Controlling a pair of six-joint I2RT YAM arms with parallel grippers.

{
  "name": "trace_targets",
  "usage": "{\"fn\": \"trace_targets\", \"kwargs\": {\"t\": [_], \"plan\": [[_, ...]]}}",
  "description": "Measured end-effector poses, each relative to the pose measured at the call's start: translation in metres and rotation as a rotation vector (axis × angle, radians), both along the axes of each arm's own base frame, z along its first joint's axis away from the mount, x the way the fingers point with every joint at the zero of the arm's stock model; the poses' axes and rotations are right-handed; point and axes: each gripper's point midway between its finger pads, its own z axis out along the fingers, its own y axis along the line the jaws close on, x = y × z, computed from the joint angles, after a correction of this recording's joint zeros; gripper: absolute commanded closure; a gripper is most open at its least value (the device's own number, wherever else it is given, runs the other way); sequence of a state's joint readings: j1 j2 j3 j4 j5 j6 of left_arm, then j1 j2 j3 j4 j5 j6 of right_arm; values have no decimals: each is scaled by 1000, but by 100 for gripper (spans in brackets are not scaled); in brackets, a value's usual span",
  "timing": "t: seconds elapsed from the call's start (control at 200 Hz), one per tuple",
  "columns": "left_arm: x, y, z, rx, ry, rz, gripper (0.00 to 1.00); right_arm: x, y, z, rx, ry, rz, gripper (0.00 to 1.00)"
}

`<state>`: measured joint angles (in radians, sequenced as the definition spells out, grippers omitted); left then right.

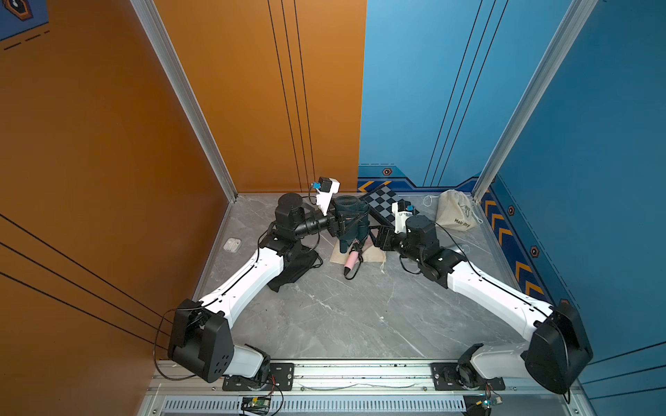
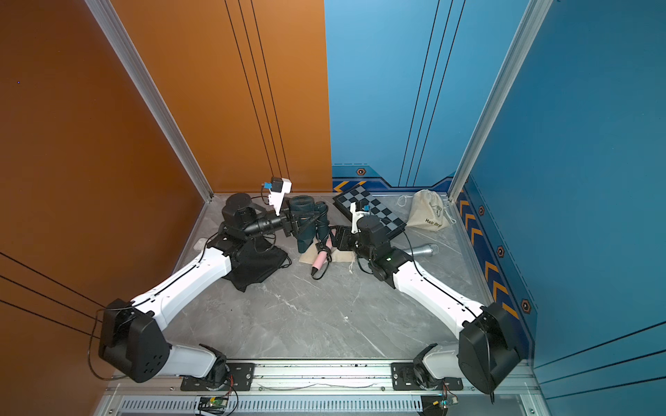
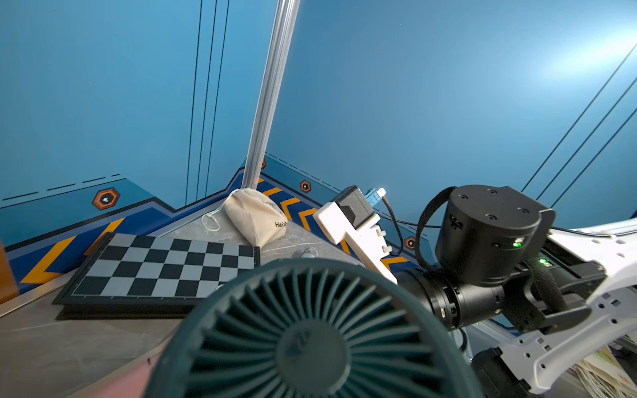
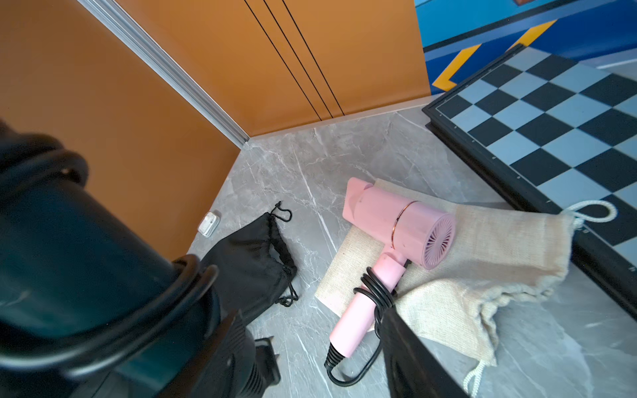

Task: Pack away hair dryers
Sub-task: Fold the hair dryer, then adjust the hair dryer.

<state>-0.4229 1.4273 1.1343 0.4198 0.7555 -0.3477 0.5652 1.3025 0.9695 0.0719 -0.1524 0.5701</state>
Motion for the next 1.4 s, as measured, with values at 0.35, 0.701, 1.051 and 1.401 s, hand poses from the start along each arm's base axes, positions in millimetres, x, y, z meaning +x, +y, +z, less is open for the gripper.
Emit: {"fn": "trace_targets", "kwargs": {"t": [0.35,0.701,1.051,1.401], "plan": [[29,-16,-3,-134,127,-29,86,-30,-18,51,178,-266,179,15],[22,-24,51,-273,85,-117,84,-10,-50,68,305,-384,181,14],[12,-32,53,-277,95,-158,84,10,-31,82,509,-380,310,14],[9,-34,53,-274,96,-169,83,1,-11,101,626,-393,411,20]]}}
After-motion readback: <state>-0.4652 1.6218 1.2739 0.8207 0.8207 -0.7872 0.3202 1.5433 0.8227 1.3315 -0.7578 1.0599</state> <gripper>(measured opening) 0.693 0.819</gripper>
